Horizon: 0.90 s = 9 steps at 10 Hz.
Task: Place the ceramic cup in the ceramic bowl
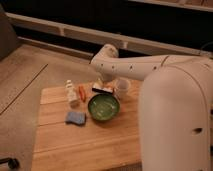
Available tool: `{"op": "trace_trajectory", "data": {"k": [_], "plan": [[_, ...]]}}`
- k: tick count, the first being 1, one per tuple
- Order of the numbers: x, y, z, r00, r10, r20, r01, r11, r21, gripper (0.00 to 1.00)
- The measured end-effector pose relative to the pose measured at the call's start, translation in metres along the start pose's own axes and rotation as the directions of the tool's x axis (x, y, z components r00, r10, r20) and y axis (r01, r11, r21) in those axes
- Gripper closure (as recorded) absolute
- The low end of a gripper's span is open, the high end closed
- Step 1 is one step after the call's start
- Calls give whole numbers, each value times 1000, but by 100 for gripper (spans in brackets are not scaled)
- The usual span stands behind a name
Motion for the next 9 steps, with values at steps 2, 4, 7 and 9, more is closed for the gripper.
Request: {"op": "trace_trajectory", "data": {"k": [2,4,7,9], "plan": [[-13,-4,17,1000,4,6,-4,1000,-14,35],[-10,-5,38,999,51,-5,-52,997,-64,35],[7,-7,61,993,105,-58,-111,988,-106,35],[20,-8,73,986,138,-96,-149,982,-115,37]]}}
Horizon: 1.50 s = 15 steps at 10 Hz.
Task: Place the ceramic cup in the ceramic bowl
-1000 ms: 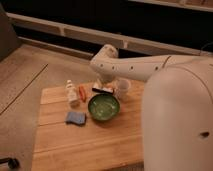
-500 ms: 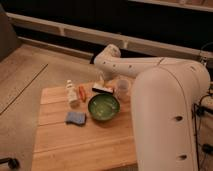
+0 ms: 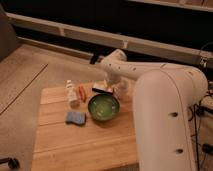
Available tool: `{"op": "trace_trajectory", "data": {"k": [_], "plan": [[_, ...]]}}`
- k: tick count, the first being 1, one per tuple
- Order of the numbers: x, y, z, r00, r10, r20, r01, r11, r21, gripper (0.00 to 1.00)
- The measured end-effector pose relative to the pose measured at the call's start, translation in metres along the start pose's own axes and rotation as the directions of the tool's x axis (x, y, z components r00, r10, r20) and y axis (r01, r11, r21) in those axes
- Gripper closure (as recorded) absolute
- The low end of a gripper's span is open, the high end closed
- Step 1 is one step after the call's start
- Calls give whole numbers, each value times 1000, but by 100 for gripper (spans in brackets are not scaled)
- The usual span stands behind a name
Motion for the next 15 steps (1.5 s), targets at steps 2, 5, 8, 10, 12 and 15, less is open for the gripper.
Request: {"op": "trace_trajectory", "data": {"k": [2,5,8,10,12,15], "plan": [[14,-2,18,998,31,-48,-32,999,-15,53],[23,-14,24,994,64,-87,-64,998,4,83],[19,-35,-6,994,86,-74,-79,992,93,100],[18,-42,-42,994,89,-65,-76,981,177,100],[14,-25,-86,996,67,-53,-52,967,251,100],[-1,49,-103,999,-19,-43,28,976,215,100]]}}
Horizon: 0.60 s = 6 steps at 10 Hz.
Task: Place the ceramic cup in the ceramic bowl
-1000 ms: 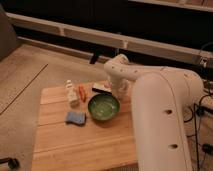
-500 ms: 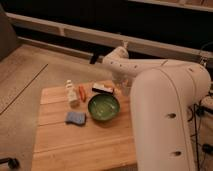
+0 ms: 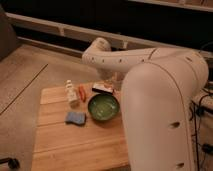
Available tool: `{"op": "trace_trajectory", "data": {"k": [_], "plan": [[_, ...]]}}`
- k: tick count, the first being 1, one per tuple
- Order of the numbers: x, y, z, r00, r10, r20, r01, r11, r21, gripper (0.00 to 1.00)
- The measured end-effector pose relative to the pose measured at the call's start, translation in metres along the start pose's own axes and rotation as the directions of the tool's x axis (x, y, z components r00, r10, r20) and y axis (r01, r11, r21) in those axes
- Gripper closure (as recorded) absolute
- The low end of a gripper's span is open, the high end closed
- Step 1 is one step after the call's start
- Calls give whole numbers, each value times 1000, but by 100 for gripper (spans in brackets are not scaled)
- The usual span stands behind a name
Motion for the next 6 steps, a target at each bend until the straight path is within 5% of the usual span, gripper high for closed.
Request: {"op": "trace_trajectory", "data": {"k": [3,6], "plan": [[-9,56,3,999,-45,7,45,997,-58,100],[-3,86,29,997,-65,-35,61,993,-105,100]]}}
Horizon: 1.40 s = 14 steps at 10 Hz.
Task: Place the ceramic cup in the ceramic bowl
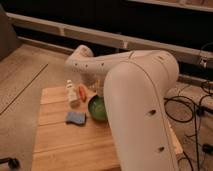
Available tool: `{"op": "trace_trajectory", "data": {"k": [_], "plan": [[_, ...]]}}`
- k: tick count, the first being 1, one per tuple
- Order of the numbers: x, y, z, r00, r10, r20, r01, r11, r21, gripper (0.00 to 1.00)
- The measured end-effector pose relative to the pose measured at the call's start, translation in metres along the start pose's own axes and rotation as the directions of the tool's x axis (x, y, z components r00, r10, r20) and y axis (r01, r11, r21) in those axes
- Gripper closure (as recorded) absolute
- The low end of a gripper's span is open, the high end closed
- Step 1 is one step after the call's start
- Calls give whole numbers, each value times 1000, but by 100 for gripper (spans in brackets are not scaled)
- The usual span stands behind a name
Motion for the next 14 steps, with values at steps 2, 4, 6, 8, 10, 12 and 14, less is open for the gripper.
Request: {"op": "trace_trajectory", "data": {"k": [2,4,6,8,10,12,14], "plan": [[6,10,17,999,2,-35,-2,1000,-20,100],[15,19,26,997,27,-68,-29,999,-32,100],[17,20,27,997,33,-73,-35,999,-32,100],[17,20,27,997,33,-73,-36,999,-32,100],[18,21,28,996,25,-83,-28,999,-33,100],[30,21,34,993,0,-114,-2,1000,-14,100],[45,13,39,989,-3,-151,6,1000,24,100]]}}
